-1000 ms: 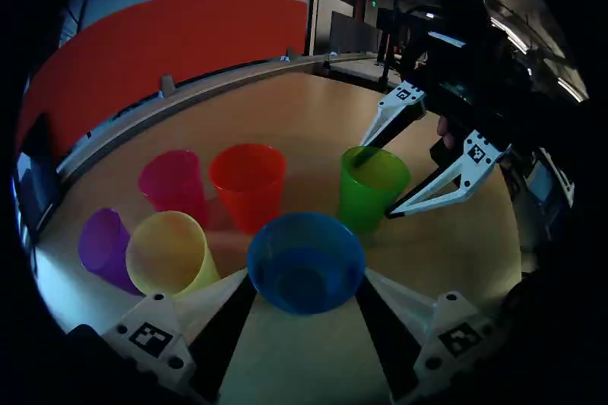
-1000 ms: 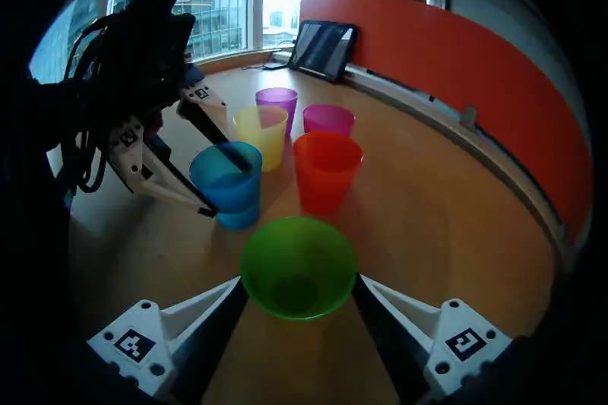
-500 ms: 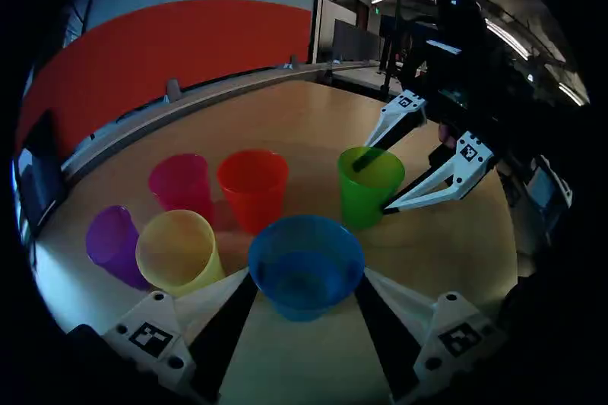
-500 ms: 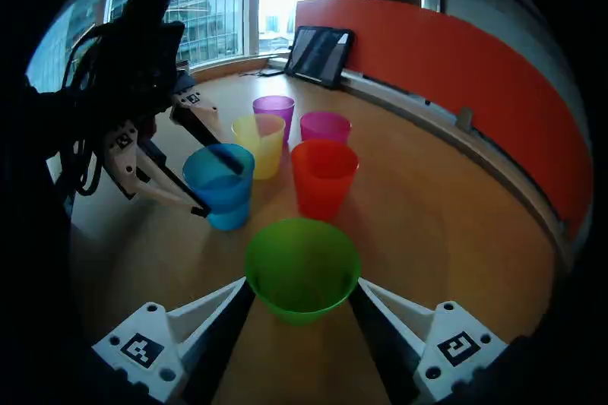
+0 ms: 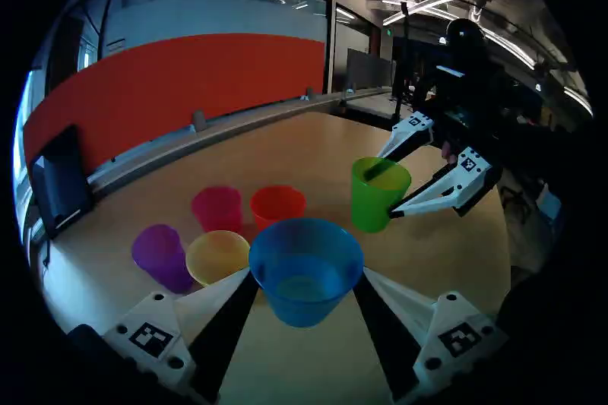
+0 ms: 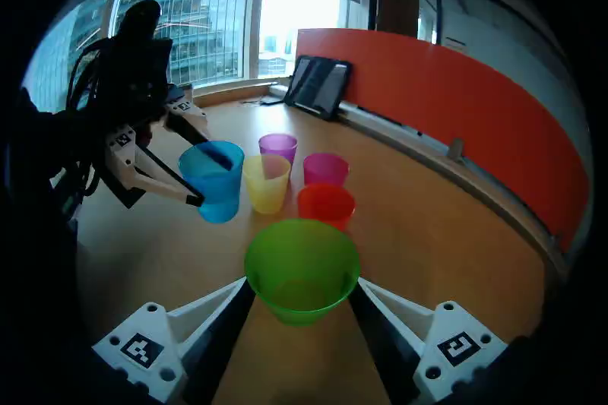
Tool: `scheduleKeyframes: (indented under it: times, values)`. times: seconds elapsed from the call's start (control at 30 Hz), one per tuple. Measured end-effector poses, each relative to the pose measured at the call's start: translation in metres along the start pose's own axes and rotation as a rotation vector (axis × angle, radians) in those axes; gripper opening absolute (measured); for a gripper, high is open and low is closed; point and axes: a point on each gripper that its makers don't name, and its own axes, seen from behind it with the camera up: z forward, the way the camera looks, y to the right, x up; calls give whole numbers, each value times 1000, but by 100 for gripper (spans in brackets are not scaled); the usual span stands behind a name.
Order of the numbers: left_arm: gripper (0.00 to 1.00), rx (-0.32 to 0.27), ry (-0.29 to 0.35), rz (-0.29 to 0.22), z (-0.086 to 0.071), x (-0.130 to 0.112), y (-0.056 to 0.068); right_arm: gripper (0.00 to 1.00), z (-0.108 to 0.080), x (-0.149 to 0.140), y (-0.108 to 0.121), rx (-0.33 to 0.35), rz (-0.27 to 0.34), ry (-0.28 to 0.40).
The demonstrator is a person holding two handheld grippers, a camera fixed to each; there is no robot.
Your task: Pour water
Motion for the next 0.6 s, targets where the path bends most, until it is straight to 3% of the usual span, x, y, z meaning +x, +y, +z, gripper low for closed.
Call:
scheduleKeyframes:
  times: [0.27, 0.6]
  values:
    - [85, 65, 66, -8, -29, 24, -21, 89, -10, 36, -1, -18, 16, 110]
    - [85, 113, 141, -4, -57, 45, -36, 89, -19, 75, -3, -46, 17, 236]
